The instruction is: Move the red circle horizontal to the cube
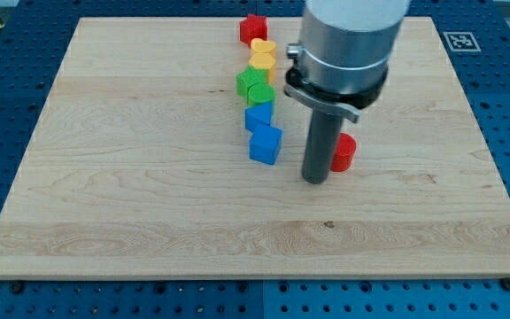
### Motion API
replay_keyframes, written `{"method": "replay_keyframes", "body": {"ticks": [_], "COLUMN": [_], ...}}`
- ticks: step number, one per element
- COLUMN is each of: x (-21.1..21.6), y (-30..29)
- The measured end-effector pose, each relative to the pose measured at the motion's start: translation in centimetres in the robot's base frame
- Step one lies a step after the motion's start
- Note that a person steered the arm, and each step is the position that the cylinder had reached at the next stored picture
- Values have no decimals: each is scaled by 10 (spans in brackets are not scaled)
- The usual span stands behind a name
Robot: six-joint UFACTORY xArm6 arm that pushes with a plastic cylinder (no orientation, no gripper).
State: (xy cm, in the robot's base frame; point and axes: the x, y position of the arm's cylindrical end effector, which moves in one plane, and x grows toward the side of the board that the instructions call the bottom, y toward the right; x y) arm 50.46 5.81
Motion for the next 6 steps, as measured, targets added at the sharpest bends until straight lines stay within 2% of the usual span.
{"method": "replay_keyframes", "body": {"ticks": [2, 4, 6], "x": [-27, -27, -9], "y": [-3, 28, 71]}}
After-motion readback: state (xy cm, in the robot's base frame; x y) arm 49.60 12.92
